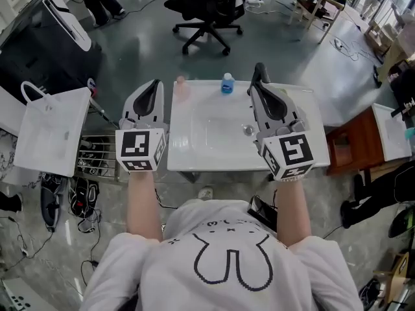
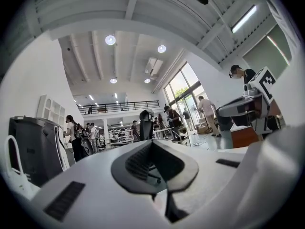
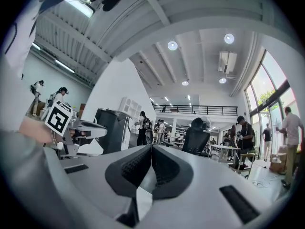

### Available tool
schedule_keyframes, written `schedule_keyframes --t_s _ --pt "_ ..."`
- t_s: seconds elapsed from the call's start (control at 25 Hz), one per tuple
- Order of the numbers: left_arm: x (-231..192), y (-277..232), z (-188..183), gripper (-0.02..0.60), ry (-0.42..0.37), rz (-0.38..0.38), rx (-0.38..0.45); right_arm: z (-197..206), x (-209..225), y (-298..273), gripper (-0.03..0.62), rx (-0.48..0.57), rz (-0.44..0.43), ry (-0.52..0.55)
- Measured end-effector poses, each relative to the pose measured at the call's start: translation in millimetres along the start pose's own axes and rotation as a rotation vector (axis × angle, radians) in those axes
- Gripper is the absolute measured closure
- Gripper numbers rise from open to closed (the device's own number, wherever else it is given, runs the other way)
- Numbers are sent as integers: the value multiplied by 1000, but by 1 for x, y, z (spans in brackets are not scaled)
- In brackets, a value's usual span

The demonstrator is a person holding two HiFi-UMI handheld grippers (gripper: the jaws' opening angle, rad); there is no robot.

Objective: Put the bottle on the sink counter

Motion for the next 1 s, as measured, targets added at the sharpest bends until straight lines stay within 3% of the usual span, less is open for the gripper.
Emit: schedule_keyframes --t_s 1.0 --pt "-15 -5 -21 572 -9 -4 82 -13 9 -11 566 17 37 49"
Point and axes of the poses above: the fingertips, and each gripper's own axes: y backward along the fingers, x to its right, z out of its underside, the point moved 1 cm from there along y, backward along the fingers, and after that the axes turned 7 degrees about y, right-handed, at the moved point
